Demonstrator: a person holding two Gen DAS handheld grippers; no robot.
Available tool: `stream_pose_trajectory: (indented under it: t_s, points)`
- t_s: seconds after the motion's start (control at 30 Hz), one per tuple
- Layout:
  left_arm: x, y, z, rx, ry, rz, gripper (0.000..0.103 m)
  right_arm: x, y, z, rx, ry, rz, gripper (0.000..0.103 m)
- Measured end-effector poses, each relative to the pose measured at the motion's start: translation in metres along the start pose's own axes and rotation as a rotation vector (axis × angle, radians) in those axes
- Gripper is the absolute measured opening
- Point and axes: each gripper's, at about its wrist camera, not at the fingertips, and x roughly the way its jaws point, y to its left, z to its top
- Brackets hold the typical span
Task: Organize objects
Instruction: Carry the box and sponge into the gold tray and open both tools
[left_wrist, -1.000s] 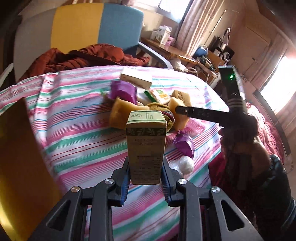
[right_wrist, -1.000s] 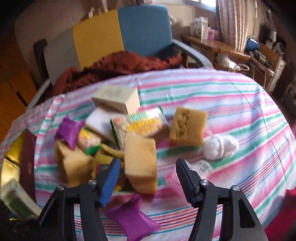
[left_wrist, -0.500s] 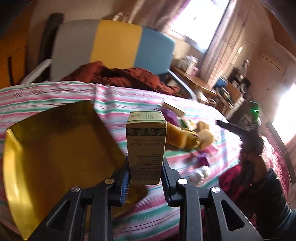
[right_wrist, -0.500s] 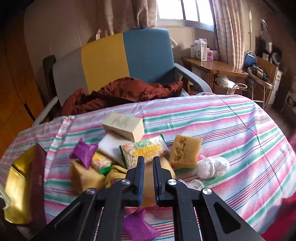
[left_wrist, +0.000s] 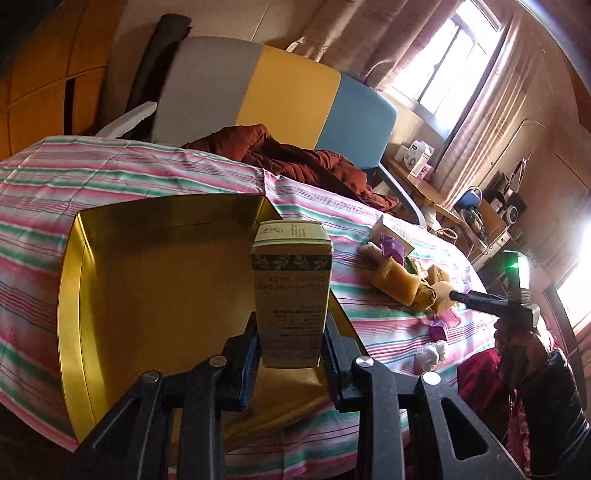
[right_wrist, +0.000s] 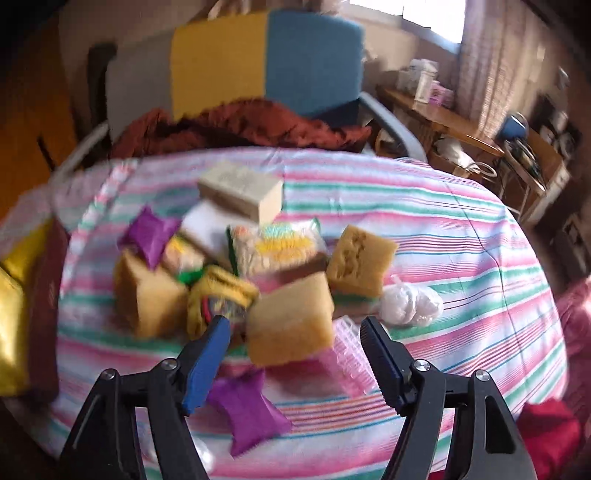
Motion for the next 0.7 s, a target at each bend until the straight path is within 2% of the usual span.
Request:
stream_pose_trajectory:
  t_s: [0.1,0.2,0.23,0.27,0.3,0.33,0.5,0.6,0.7]
  points:
    - [0.002,0.002,-0.002,-0.014,0.008,-0.001,0.03,0.012,0.015,0.002,-0.173,0.068,-0.046,0.081]
    - [0.003,0.004,-0.003,-0.022,0.013,0.003,0.03,0.033,0.026,0.002,-0.273,0.148,-0.054,0.081]
    - [0.003,0.004,-0.003,-0.024,0.014,0.004,0.03,0.038,0.026,0.002,-0.287,0.155,-0.067,0.079]
    - [0.002,0.005,-0.003,-0.023,0.013,0.005,0.03,0.041,0.025,0.002,-0.294,0.148,-0.095,0.063]
    - [0.002,0.006,-0.003,-0.022,0.011,0.007,0.03,0.043,0.023,0.003,-0.288,0.15,-0.121,0.055]
    - [0.001,0.007,-0.002,-0.023,0.009,0.009,0.03,0.04,0.018,0.005,-0.267,0.142,-0.124,0.054]
    - [-0.002,0.02,0.003,-0.039,-0.004,0.028,0.03,-0.012,0.007,0.018,-0.178,-0.013,-0.119,0.051]
    - [-0.002,0.031,0.005,-0.061,-0.006,0.066,0.03,-0.057,0.023,0.032,-0.139,-0.137,-0.008,0.051]
    - [-0.002,0.044,0.006,-0.084,0.007,0.106,0.03,-0.08,0.066,0.047,-0.188,-0.208,0.123,0.051]
